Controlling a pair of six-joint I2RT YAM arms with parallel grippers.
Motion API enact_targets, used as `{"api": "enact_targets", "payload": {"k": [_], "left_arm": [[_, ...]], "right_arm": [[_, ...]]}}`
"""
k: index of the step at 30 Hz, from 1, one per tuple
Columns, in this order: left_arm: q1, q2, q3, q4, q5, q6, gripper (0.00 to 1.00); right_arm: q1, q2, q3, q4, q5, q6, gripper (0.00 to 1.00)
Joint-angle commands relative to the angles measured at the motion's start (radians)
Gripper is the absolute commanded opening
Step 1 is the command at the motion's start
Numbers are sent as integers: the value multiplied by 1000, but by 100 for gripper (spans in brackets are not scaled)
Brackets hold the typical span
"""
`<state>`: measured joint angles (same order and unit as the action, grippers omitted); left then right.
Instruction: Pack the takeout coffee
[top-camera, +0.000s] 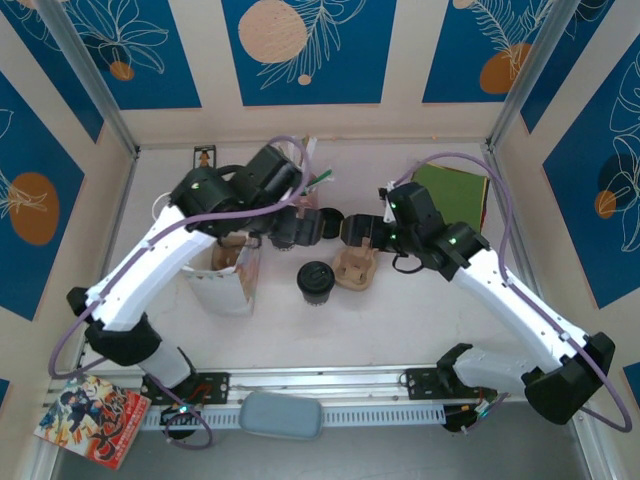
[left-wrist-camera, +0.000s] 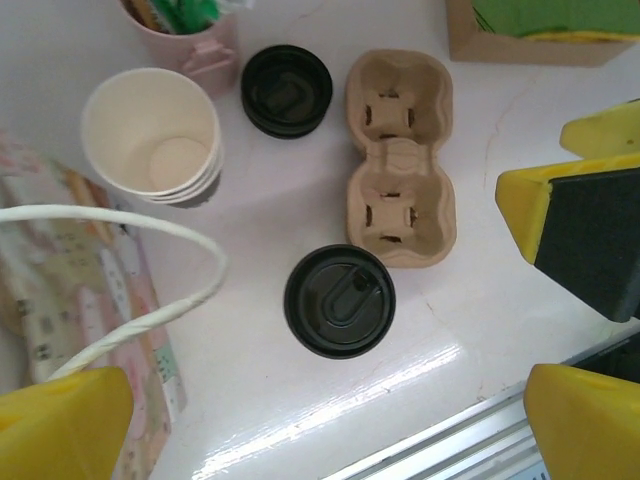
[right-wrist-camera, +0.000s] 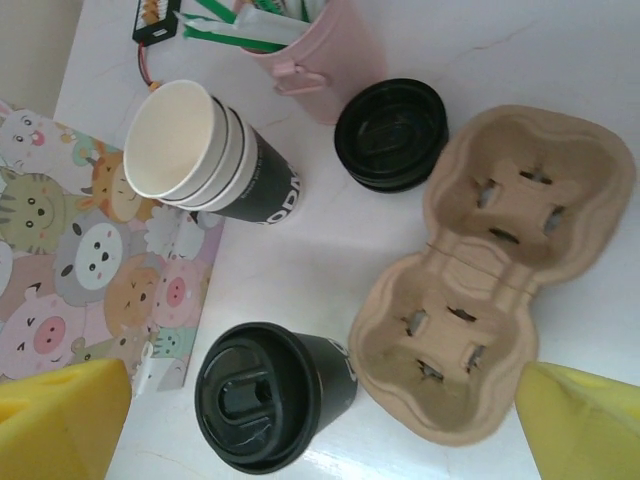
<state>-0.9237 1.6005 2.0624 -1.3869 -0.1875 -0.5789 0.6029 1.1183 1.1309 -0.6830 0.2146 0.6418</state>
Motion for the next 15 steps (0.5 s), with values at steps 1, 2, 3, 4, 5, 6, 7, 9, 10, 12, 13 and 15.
{"api": "enact_targets", "payload": {"k": [1, 2, 3, 4, 5, 6, 7, 9, 10, 12, 13, 15], "left_arm": [[-49, 72, 69, -20, -58, -28, 100], [-65, 97, 91, -39, -80, -31, 100], [-76, 116, 111, -55, -99, -31, 100], [-89, 137, 131, -70, -120, -24, 100], [-98, 157, 146, -81, -137, -20, 100], [-105, 171, 157, -89, -145, -17, 100], [-107, 186, 168, -95, -146, -14, 100], [-110, 202, 170, -91, -139, -10, 100], [-111, 207, 166, -83, -134, -11, 100], [-113, 216, 154, -69, -132, -17, 100], [-114, 224, 150, -68, -136, -22, 100], [-115, 235, 142, -62, -129, -23, 100]], "right_arm": [[-31, -55, -36, -55, 13, 27, 99], [-42, -70, -45, -60, 7, 27, 99], [-48, -79, -53, -67, 4, 28, 99], [-56, -92, -62, -73, 1, 30, 99], [-64, -103, -71, -79, -2, 31, 99], [-71, -112, -78, -84, -3, 34, 99], [-81, -122, -85, -89, -9, 33, 99], [-94, -137, -94, -89, -24, 31, 99], [-100, -142, -100, -88, -28, 29, 99], [-109, -149, -103, -91, -33, 29, 99], [-113, -153, -105, -92, -35, 26, 99], [-115, -160, -107, -91, -36, 22, 99]]}}
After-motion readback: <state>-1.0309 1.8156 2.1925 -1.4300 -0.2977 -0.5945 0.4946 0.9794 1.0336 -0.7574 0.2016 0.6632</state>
